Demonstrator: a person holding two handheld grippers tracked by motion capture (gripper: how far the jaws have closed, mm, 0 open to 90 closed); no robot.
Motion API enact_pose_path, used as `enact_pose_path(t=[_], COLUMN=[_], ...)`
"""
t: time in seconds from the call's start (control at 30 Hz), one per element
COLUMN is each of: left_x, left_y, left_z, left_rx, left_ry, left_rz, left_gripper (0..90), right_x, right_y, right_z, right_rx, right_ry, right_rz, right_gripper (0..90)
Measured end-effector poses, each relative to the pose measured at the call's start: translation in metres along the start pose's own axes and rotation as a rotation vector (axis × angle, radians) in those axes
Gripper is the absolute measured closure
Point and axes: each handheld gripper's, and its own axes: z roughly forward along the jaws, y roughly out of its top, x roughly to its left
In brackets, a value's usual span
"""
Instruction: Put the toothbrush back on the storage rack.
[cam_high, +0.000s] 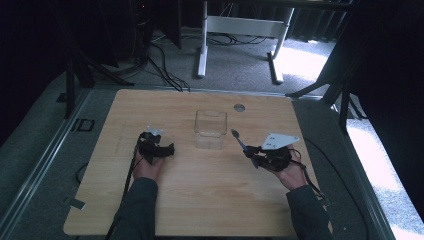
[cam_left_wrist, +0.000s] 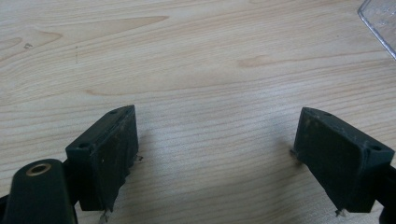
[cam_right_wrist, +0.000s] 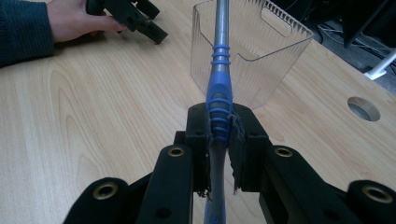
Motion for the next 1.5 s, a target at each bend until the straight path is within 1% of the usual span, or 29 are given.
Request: enact_pose_path(t=[0.23, 0.37, 0.77, 0.9, 1.07, 1.2, 1.33, 1.5], left_x=[0.000, 0.000, 0.000, 0.000, 0.000, 0.000, 0.000, 0.000], left_y=[0.000, 0.000, 0.000, 0.000, 0.000, 0.000, 0.000, 0.000], left_z=[0.000, 0.000, 0.000, 0.000, 0.000, 0.000, 0.000, 0.000], left_rx=[-0.001, 0.000, -0.001, -0.001, -0.001, -0.001, -0.001, -0.001], left_ry=[0.000, -0.001, -0.002, -0.001, -0.002, -0.001, -0.002, -0.001], left_rz=[0.000, 0.000, 0.000, 0.000, -0.001, -0.001, -0.001, -0.001], left_gripper=[13.9, 13.9, 13.9, 13.9, 13.9, 13.9, 13.9, 13.9], right_x=[0.000, 0.000, -0.002, -0.003, -0.004, -0.005, -0.006, -0.008], right_y=[0.002, 0.003, 0.006, 0.008, 0.010, 0.011, 0.013, 0.014], right_z=[0.002, 0.003, 0.004, 0.005, 0.005, 0.007, 0.008, 0.009], right_rx=[-0.008, 0.002, -0.008, -0.025, -0.036, -0.055, -0.073, -0.083], right_ry=[-0.005, -0.011, -0.023, -0.033, -0.037, -0.040, -0.040, -0.048], right_rz=[0.004, 0.000, 0.006, 0.016, 0.026, 0.038, 0.058, 0.074], right_gripper=[78.9, 78.9, 78.9, 78.9, 79.0, 79.0, 79.0, 79.0])
